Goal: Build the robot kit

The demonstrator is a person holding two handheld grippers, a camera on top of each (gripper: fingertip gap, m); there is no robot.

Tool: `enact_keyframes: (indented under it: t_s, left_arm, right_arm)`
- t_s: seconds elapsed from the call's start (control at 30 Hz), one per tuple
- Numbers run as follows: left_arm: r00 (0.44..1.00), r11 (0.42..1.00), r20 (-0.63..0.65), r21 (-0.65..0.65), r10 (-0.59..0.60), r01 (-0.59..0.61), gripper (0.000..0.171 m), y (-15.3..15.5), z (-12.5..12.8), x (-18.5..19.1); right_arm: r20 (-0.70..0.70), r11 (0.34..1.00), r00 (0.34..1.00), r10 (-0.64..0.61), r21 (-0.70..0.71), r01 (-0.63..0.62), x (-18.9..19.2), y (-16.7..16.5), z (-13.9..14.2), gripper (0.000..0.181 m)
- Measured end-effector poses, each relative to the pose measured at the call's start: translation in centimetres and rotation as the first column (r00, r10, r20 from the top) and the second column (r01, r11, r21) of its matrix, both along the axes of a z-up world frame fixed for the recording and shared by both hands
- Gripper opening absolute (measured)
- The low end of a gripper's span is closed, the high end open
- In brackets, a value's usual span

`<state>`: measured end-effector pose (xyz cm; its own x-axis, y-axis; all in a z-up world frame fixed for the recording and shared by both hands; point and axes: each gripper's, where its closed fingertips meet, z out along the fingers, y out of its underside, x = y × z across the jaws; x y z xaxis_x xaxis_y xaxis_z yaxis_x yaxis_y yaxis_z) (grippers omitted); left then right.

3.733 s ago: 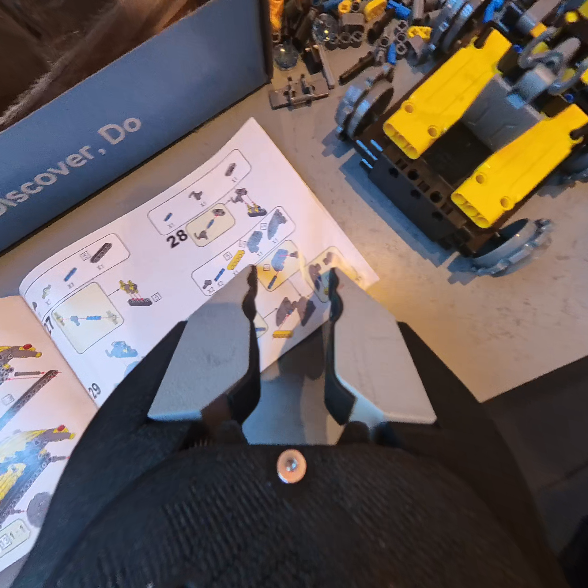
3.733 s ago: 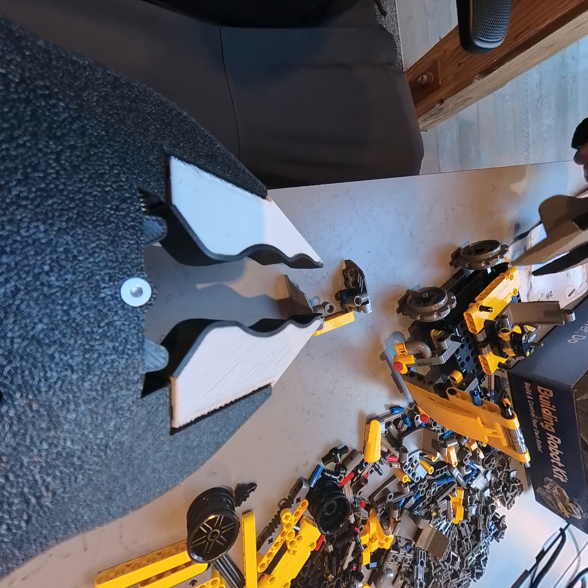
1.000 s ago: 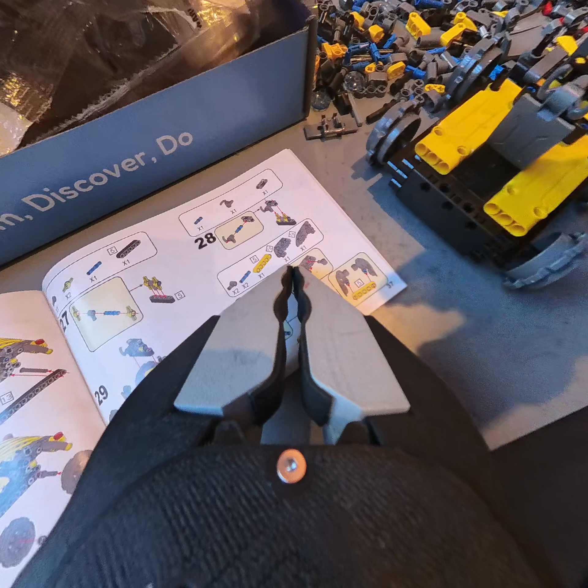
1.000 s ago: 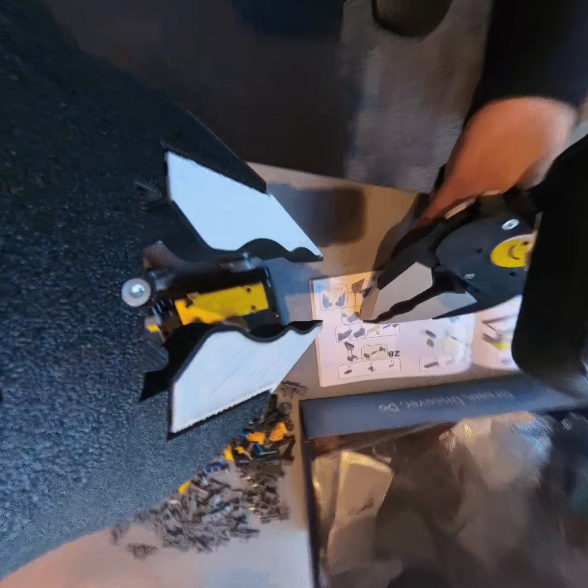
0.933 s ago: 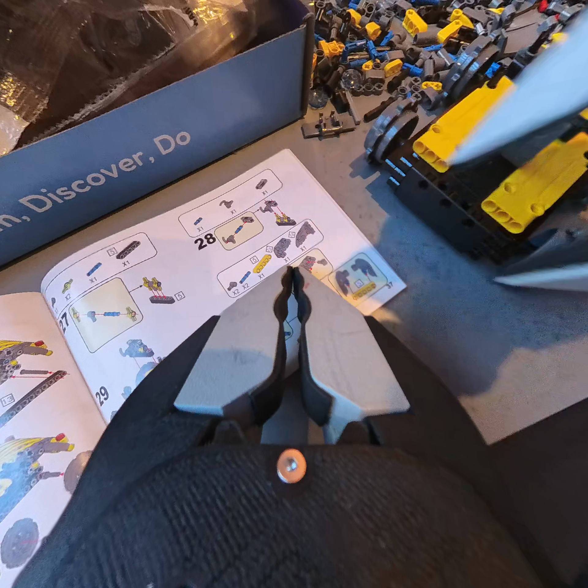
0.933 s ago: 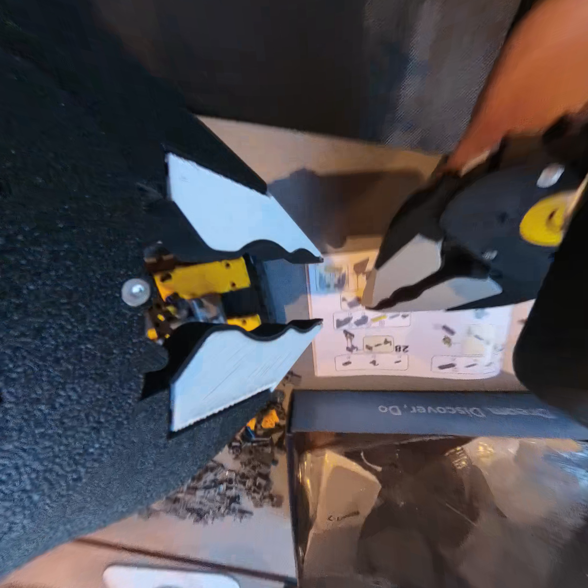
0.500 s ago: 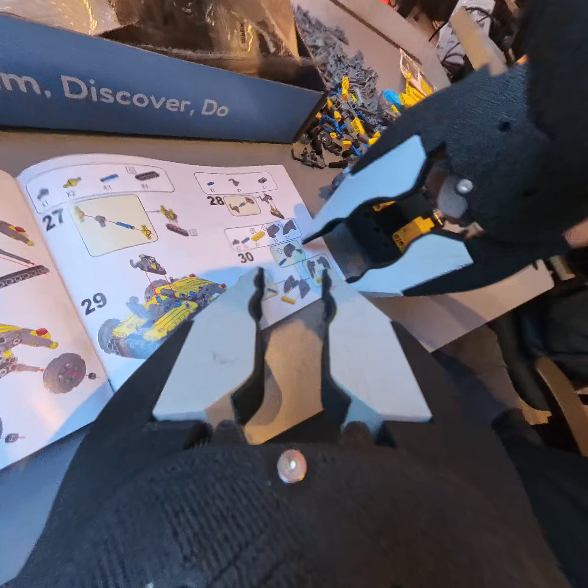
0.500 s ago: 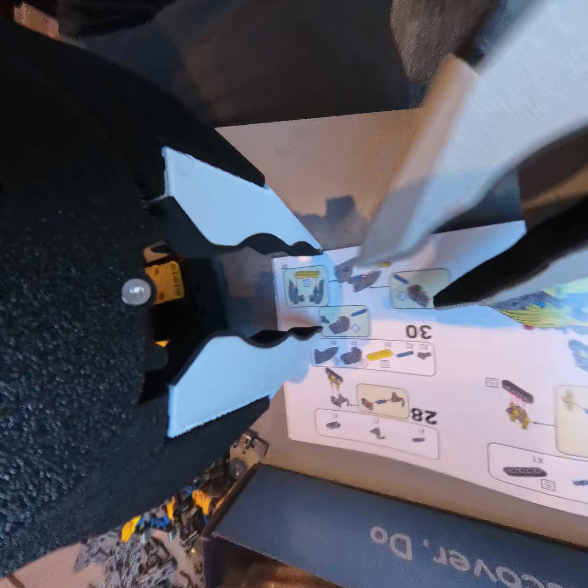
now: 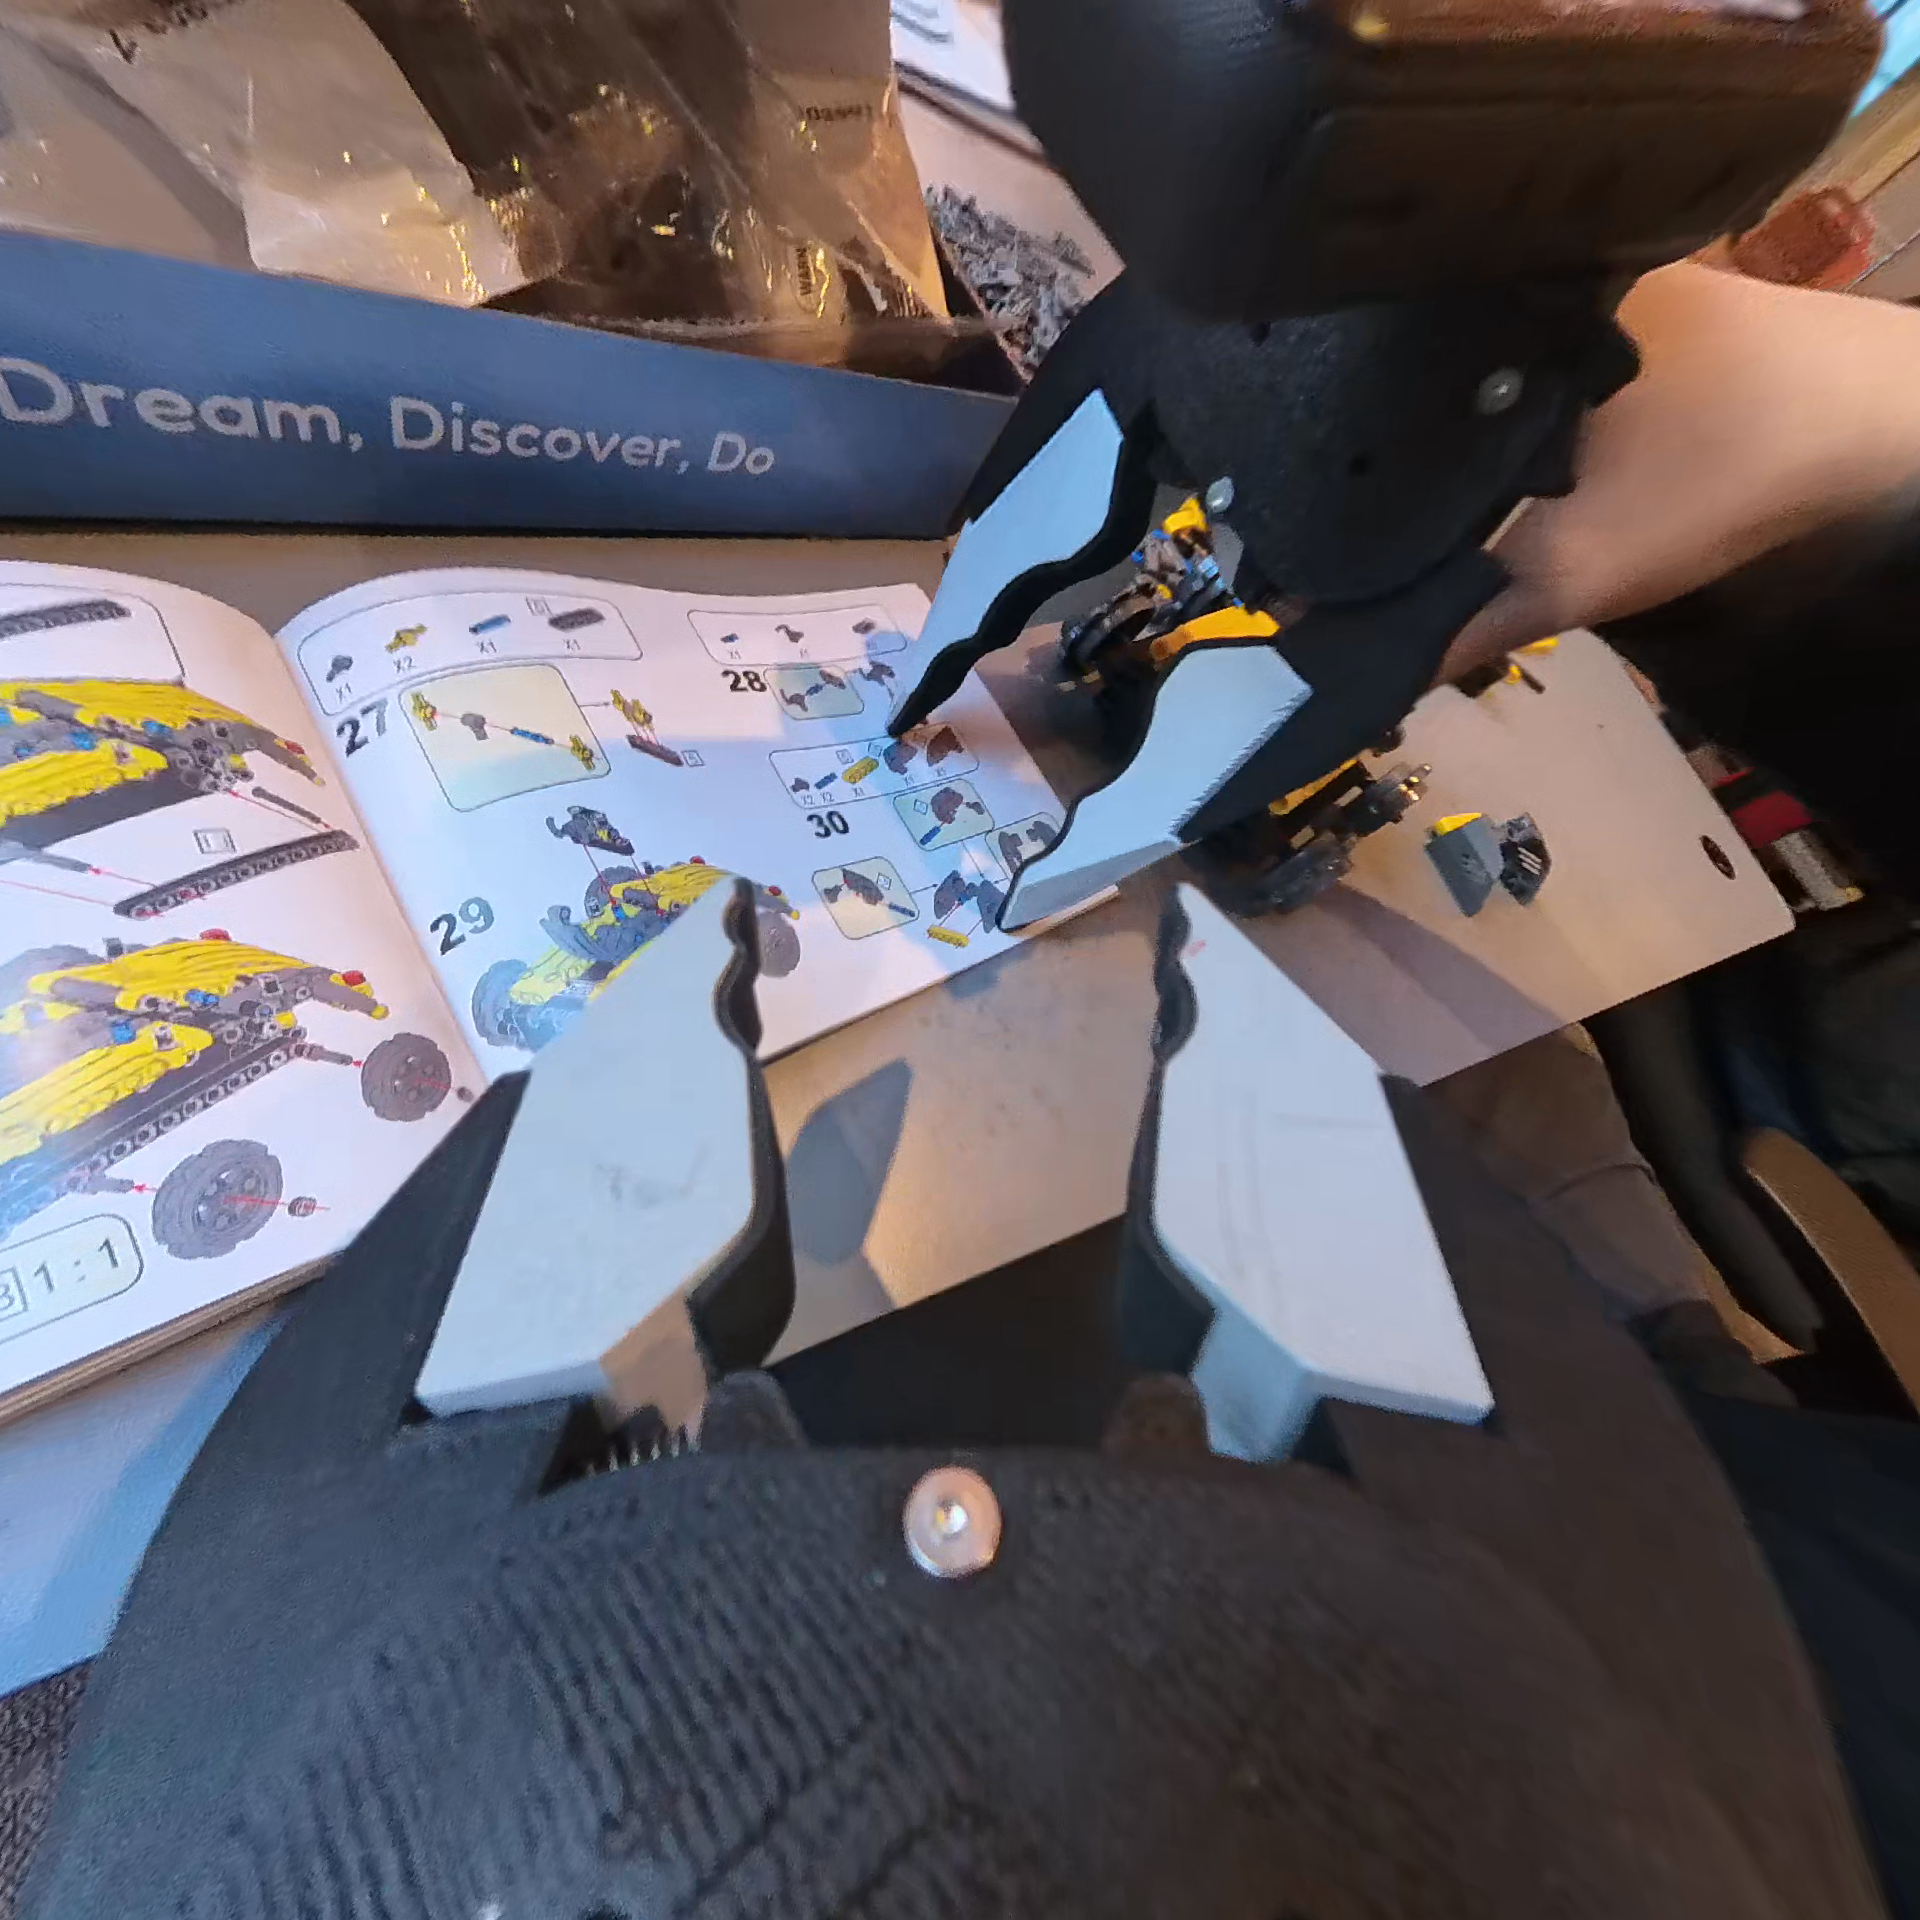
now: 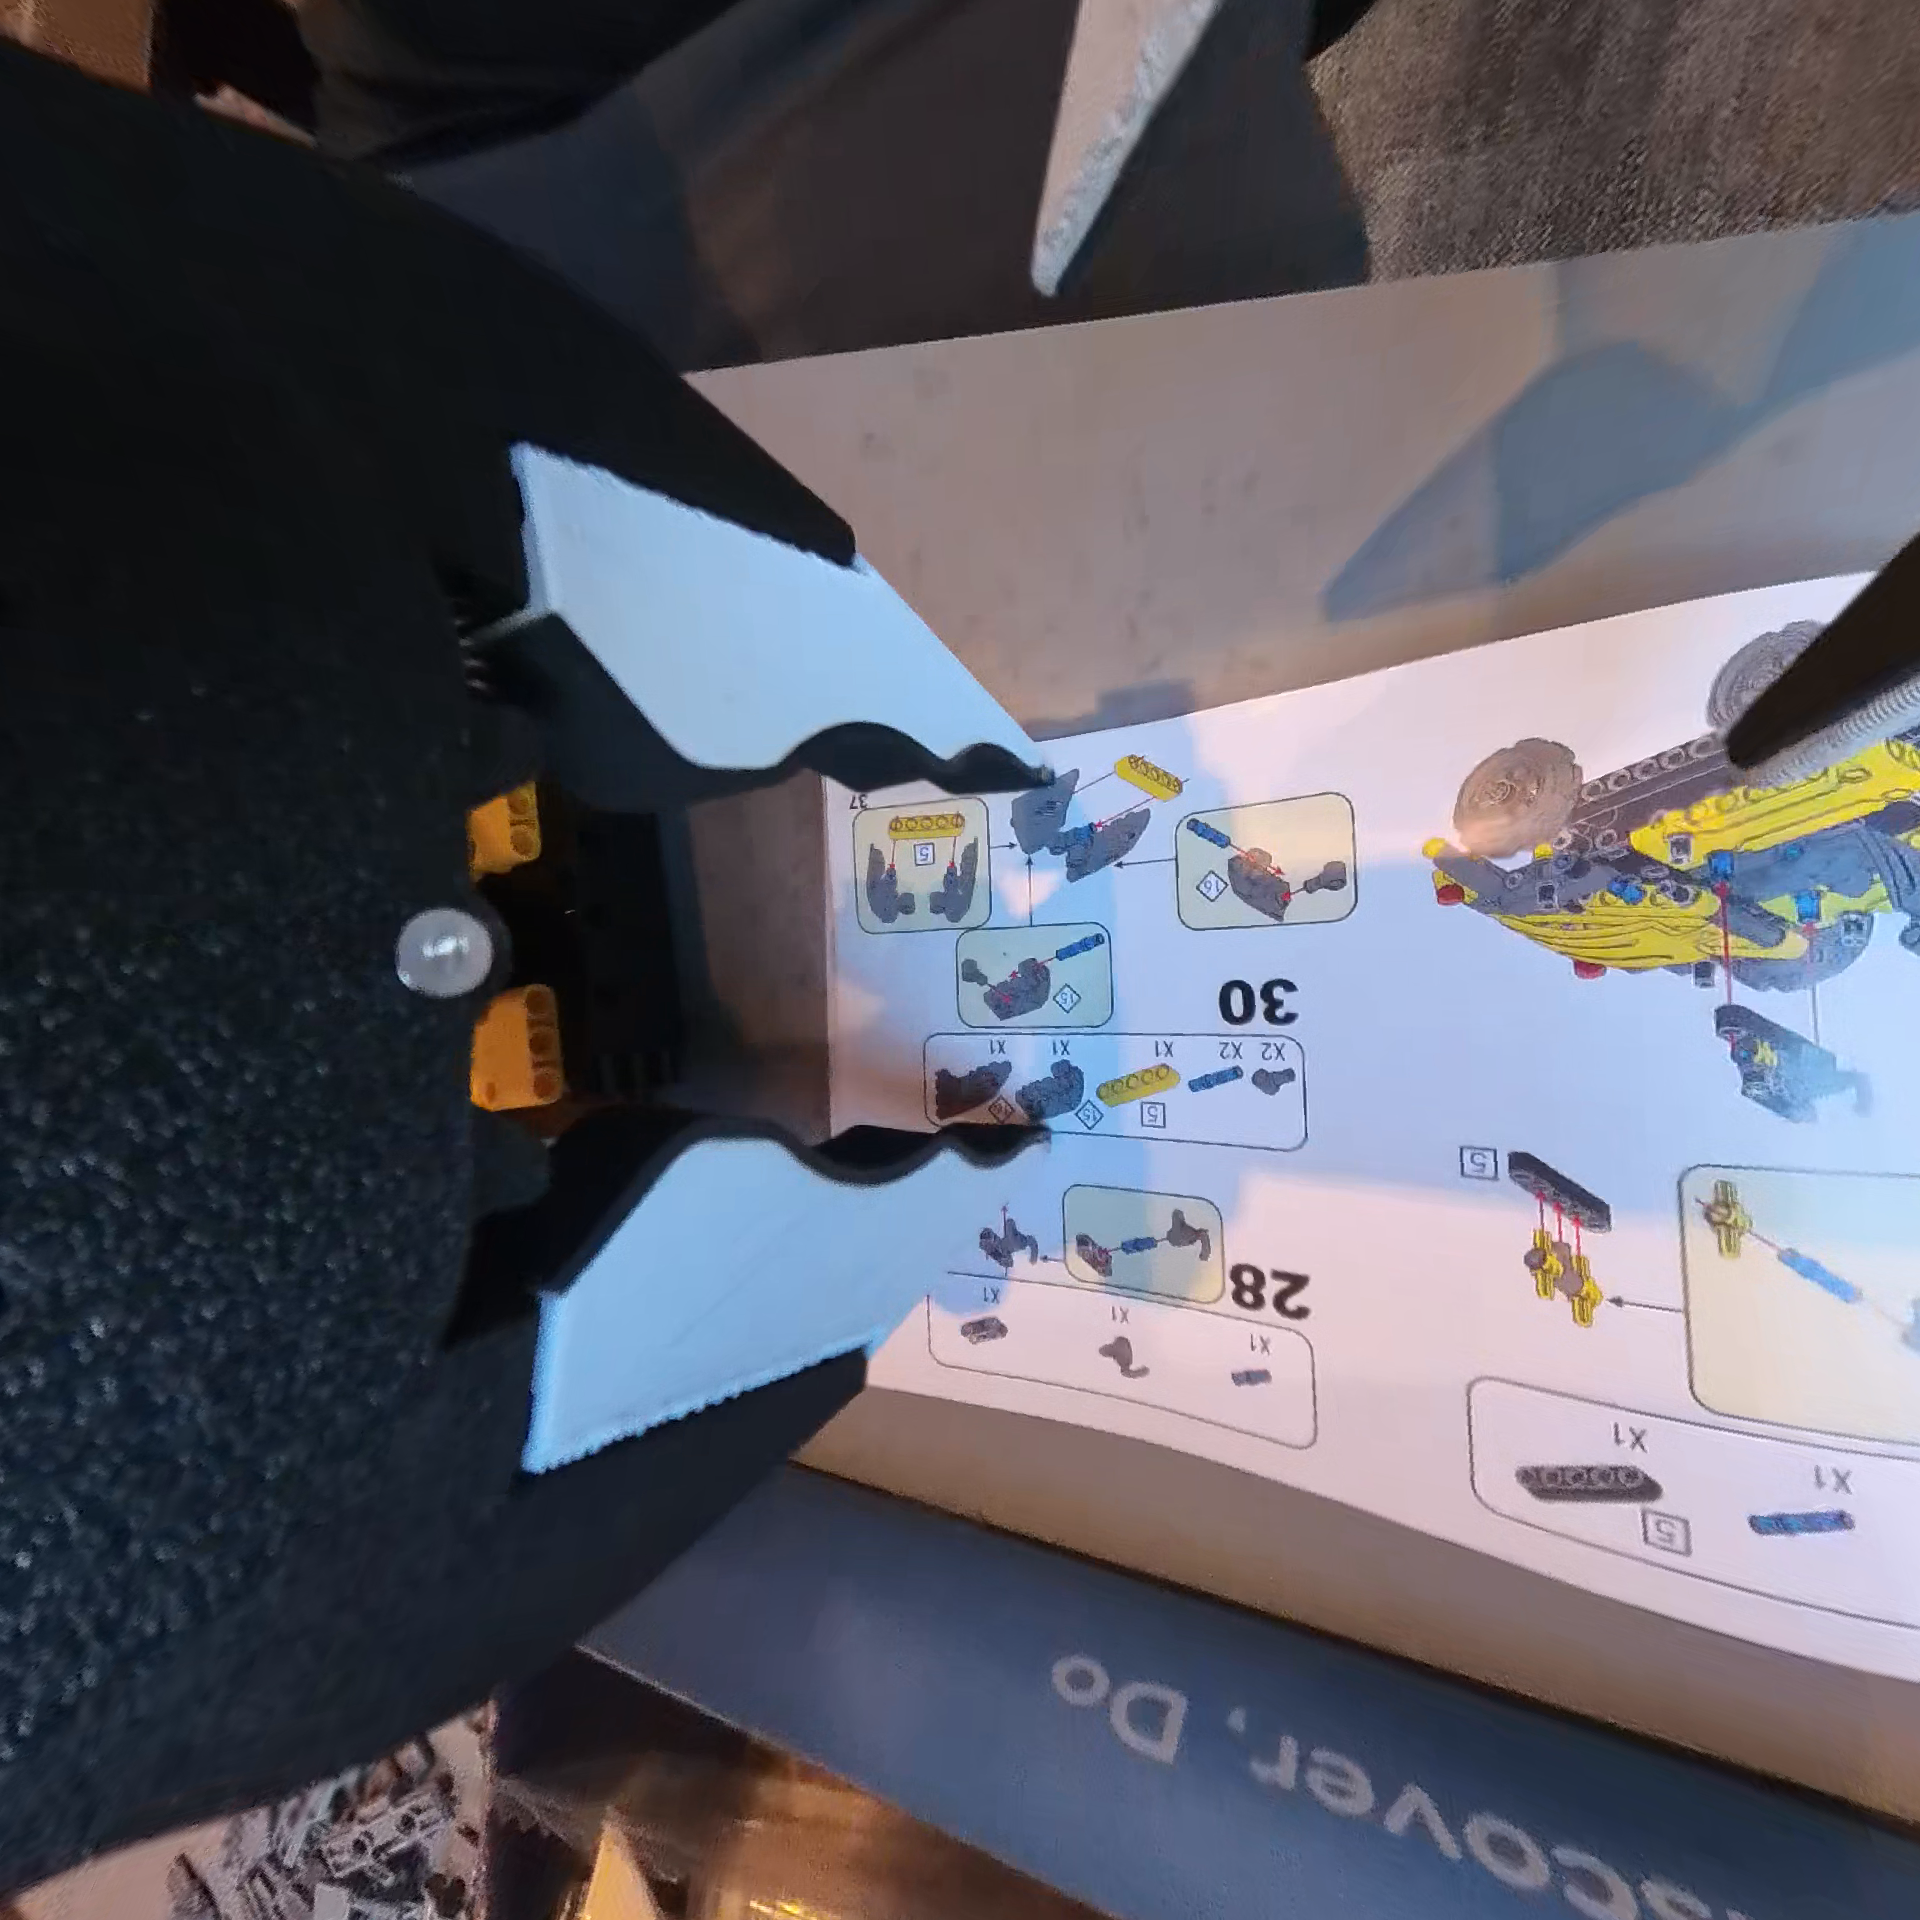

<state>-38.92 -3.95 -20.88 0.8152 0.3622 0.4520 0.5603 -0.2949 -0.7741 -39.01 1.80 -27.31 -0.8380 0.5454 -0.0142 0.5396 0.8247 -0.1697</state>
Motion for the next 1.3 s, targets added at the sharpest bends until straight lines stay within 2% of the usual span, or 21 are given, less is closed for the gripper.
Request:
enact_keyframes:
  t_s: [0.07, 0.13, 0.2, 0.33, 0.4, 0.57, 0.7, 0.83, 0.97, 1.2, 1.3]
  left_arm:
    - [0.999, 1.0, -0.038, 0.005, 0.01, -0.01, 0.066, -0.1, 0.2, -0.3]
    - [0.995, 0.998, -0.084, -0.039, 0.045, -0.048, 0.064, -0.6, -0.1, -1.1]
    - [0.991, 0.992, -0.126, -0.111, 0.045, -0.059, 0.065, -1.2, -0.7, -1.5]
    - [0.983, 0.979, -0.186, -0.199, 0.002, -0.04, 0.06, -2.4, -1.2, -1.4]
    - [0.977, 0.974, -0.213, -0.225, -0.023, -0.026, 0.06, -2.4, -1.4, -1.2]
    - [0.942, 0.944, -0.316, -0.33, -0.113, 0.003, 0.056, -1.8, -2.5, -1.2]
    - [0.886, 0.908, -0.379, -0.407, -0.267, 0.099, 0.068, -0.1, -3.6, -0.1]
    - [0.802, 0.839, -0.5, -0.544, -0.326, 0.002, 0.072, -0.4, -4.1, -2.1]
    - [0.798, 0.831, -0.514, -0.555, -0.315, -0.029, 0.072, -0.9, -3.5, -3.5]
    - [0.76, 0.807, -0.529, -0.591, -0.378, -0.01, 0.078, 0.1, -3.8, -3.5]
    - [0.764, 0.791, -0.533, -0.609, -0.363, -0.049, 0.086, -0.1, -4.3, -4.5]
  right_arm:
    - [-0.006, 1.0, 1.0, -0.008, -0.006, 0.008, 0.0, 0.0, 0.0, 0.064]
    - [-0.01, 1.0, 1.0, -0.013, -0.009, 0.013, 0.0, 0.0, 0.1, 0.061]
    - [-0.006, 1.0, 1.0, 0.006, -0.011, -0.006, 0.3, -0.2, 0.2, 0.04]
    - [-0.002, 1.0, 1.0, 0.01, -0.014, -0.01, 0.5, -0.4, 0.3, 0.031]
    - [0.012, 0.999, 1.0, 0.007, -0.048, -0.007, 0.6, -0.9, 0.3, 0.0]
    - [0.001, 0.999, 1.0, 0.002, -0.051, -0.002, 0.6, -1.0, 0.2, 0.0]
    - [-0.005, 0.998, 1.0, -0.021, -0.066, 0.02, 0.5, -1.0, 0.2, 0.0]
    - [-0.001, 0.997, 0.999, -0.032, -0.073, 0.032, 0.3, -1.0, 0.2, 0.0]
    - [-0.024, 0.998, 1.0, -0.016, -0.064, 0.015, 0.3, -1.1, 0.2, 0.0]
    - [-0.052, 0.997, 0.998, -0.018, -0.069, 0.014, -0.6, -1.2, 0.3, 0.0]
    - [-0.071, 0.998, 0.997, -0.022, -0.065, 0.018, -1.1, -1.1, 0.3, 0.0]
